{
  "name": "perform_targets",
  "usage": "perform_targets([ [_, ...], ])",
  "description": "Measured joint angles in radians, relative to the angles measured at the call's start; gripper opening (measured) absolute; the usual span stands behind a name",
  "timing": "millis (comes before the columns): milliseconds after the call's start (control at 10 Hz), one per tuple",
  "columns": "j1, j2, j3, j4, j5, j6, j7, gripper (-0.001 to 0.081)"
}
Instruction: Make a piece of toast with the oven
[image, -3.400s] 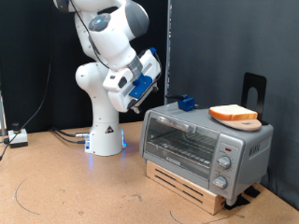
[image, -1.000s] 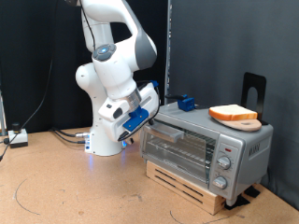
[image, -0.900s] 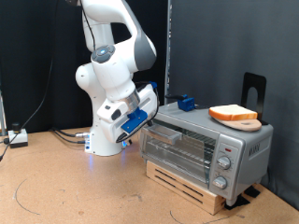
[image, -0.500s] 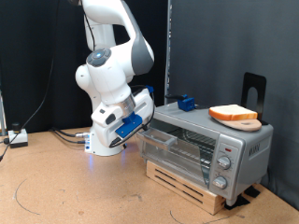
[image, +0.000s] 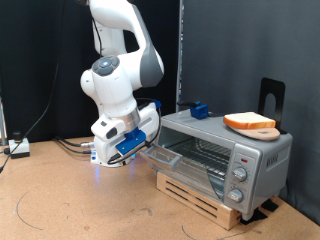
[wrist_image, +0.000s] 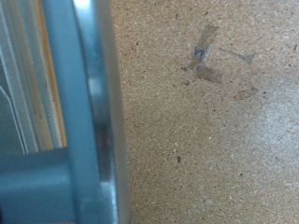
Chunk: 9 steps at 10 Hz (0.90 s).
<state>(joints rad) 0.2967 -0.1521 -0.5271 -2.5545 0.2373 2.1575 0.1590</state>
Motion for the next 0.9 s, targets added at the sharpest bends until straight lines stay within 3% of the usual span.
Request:
perform_targets([
  [500,0.001,0.032,0.006,0.017,0.000,0.035,-0.002,0.0807],
  [900,0.005,0.067,0.019,0.021,0.013,0.145,-0.010,0.0807],
])
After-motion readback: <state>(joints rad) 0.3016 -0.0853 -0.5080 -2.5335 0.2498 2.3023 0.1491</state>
